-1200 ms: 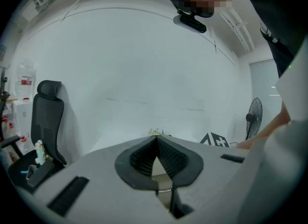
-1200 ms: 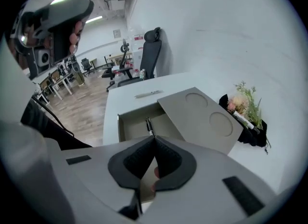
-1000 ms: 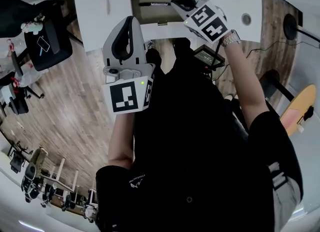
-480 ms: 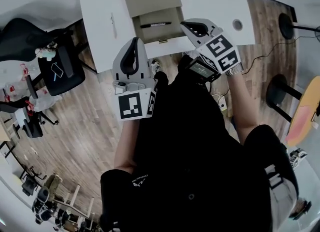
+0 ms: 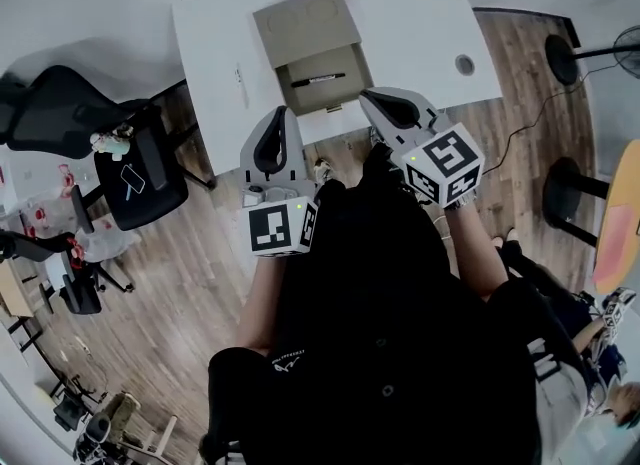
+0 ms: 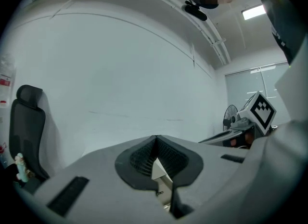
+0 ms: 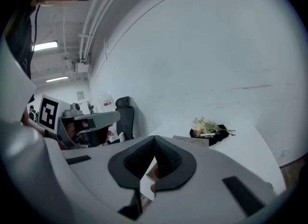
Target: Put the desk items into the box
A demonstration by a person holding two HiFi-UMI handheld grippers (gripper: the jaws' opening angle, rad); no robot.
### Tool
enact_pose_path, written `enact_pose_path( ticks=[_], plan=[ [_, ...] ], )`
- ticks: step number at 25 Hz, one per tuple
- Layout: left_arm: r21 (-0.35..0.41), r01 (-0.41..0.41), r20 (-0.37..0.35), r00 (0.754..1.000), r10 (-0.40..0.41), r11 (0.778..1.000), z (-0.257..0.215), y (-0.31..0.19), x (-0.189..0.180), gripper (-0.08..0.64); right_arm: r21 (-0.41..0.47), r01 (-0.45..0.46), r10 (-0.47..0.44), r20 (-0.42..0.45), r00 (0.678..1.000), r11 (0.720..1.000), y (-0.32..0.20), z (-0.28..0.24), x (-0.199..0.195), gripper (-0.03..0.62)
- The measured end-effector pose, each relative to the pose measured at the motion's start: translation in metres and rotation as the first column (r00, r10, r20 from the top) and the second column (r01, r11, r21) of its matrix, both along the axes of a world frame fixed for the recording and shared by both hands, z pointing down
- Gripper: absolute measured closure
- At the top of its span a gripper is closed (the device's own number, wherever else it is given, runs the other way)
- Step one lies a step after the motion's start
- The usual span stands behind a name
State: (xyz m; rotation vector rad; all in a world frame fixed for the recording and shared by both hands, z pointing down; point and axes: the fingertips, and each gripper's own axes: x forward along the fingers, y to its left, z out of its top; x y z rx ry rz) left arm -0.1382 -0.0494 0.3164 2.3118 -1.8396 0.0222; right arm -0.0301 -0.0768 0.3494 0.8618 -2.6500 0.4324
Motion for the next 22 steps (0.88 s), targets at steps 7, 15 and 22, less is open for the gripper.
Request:
enact_pose_path(
  ticks=[7,15,22],
  plan=[
    [0.02,-0.022,-0.007,1.0,0.022,1.0,-0.003,0.015,-0.007,0.552,0.082,-0.162,0.159,0.037,0.987,0.983,0.015,-0.019,-0.009,0.594],
    [0.038,-0.024,0.003,1.0,0.023,0.999,-0.009,0.023,-0.019,0.552,0.105,-0.224,0.22,0.054,0.974,0.969,0.019,-0.03,-0.016,0.594],
    [0.109,-0.001,-0.003,1.0,0.002,0.994,-0.051,0.02,-0.033,0.552,0.187,-0.237,0.219,0.114,0.969,0.953,0.014,-0.079,-0.021,0.594]
  ],
)
